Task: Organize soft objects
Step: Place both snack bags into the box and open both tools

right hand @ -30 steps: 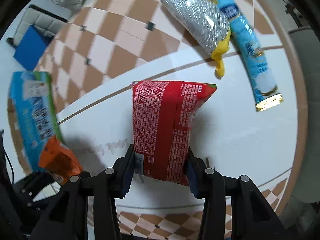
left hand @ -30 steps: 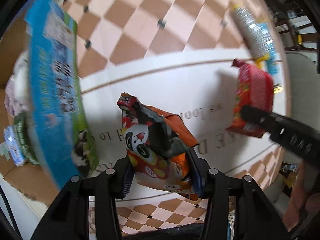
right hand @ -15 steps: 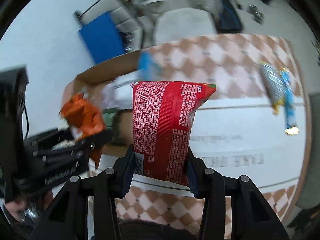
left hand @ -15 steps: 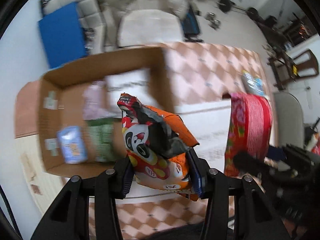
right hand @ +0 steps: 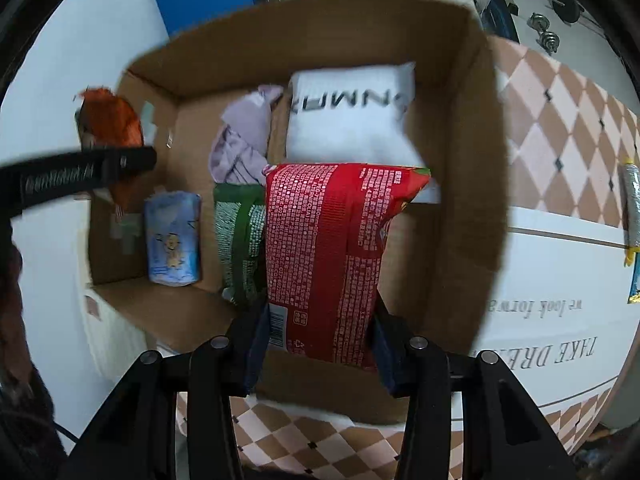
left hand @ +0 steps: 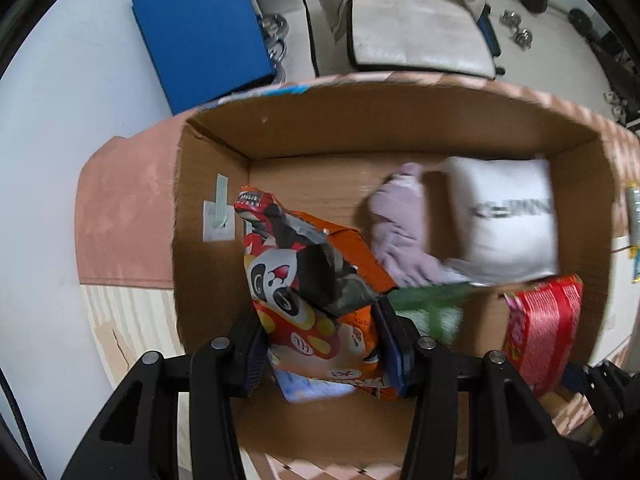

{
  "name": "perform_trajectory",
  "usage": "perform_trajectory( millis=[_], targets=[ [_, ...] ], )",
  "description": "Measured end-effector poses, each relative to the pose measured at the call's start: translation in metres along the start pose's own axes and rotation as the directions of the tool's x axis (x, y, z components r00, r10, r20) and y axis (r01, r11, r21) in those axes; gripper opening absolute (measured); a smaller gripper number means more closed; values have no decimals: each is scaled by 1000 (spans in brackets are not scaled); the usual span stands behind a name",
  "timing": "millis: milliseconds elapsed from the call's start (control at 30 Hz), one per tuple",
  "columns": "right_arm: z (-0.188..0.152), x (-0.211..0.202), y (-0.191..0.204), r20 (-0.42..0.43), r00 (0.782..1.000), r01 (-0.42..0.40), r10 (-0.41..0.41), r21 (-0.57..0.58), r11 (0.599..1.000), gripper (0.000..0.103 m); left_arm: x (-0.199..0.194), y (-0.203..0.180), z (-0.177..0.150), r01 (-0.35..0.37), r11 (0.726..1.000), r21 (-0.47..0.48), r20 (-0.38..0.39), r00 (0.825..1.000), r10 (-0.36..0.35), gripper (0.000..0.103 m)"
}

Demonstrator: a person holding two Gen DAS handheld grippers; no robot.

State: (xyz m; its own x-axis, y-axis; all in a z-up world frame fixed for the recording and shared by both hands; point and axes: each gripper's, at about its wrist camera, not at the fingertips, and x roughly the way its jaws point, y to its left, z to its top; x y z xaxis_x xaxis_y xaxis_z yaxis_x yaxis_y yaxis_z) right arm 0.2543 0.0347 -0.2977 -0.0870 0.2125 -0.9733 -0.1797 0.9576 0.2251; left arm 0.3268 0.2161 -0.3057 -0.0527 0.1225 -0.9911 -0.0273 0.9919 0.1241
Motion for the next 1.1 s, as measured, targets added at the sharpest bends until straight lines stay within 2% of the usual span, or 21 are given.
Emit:
perform_trajectory(
  millis=[133,333,500,567,600,633,700,733,767,800,867,933,967,1100],
  targets=[
    [3,26,5,-36,999,36,-36,-3,999,48,24,8,11,5,1000,10,-42,999,-4,45],
    [5,40,7,-56,996,67,-67,0,998,48,42,17,23,15,1000,15,-67,998,-14,47],
    [9,48,10,-90,993,71,-71,-1,997,53,49,26,31,70,998,1,-105,992,-69,48],
    [10,46,9,-90,994,57,-56,12,998,71,45,29,30,83,997,6,-89,993,-82,60],
    [11,47,11,-83,996,44,-43,13,999,74,41,31,29,74,997,12,-70,995,-73,71],
    [10,44,13,-78,996,38,-36,16,999,74,37,33,28,71,997,11,-57,996,-70,75],
    [10,39,15,-68,997,36,-34,21,999,74,31,38,23,96,995,-4,-52,994,-96,76],
    [10,35,15,-62,998,36,-34,23,999,75,26,41,20,108,994,-14,-47,993,-109,80],
    [9,30,16,-50,998,36,-34,27,999,78,22,42,15,117,993,-18,-41,992,-118,87],
    [8,25,15,-38,999,36,-34,30,999,81,18,46,11,120,993,-22,-29,992,-121,98],
    [8,13,15,-6,999,43,-43,36,998,92,5,47,1,120,992,-30,4,993,-119,99],
    [3,3,14,25,998,54,-55,47,997,95,-8,47,-12,128,991,-38,30,991,-127,99],
    [1,-3,14,37,998,58,-60,52,997,102,-16,46,-21,134,990,-46,46,990,-131,99],
    [-12,-21,9,97,992,74,-81,75,994,103,-38,39,-51,155,985,-72,100,984,-147,99]
  ],
)
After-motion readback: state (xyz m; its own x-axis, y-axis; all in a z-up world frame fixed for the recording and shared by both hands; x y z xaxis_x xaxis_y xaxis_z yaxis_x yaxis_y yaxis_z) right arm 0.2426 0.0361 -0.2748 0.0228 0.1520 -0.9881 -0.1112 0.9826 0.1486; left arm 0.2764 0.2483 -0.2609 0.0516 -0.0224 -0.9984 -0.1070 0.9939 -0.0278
